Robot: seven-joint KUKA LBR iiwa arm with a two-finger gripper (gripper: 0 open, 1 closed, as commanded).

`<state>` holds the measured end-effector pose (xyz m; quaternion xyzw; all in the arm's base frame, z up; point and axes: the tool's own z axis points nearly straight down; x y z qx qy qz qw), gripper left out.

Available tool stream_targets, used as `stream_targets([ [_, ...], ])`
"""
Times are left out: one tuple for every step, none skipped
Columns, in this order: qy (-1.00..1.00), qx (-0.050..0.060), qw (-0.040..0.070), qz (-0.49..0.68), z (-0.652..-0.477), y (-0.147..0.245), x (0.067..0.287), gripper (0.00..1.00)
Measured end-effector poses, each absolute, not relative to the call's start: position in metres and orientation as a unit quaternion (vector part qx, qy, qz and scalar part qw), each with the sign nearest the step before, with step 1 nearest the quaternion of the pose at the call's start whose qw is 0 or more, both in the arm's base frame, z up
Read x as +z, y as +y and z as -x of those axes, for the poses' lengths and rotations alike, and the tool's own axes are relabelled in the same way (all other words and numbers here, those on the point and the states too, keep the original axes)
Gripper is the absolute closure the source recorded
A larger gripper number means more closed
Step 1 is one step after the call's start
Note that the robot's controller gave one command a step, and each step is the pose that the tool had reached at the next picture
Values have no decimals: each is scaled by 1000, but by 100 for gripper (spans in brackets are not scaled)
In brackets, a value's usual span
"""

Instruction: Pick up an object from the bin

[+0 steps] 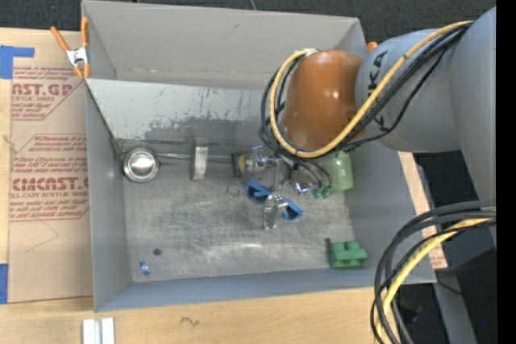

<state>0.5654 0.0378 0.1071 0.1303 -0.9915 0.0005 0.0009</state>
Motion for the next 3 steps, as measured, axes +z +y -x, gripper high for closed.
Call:
stream_targets([
  [-961,0,-4,-277,-592,-28,73,0],
  [-946,0,0,-324,-557,-58,88,0],
  [-946,-1,-1,-324,-558,-56,87,100],
])
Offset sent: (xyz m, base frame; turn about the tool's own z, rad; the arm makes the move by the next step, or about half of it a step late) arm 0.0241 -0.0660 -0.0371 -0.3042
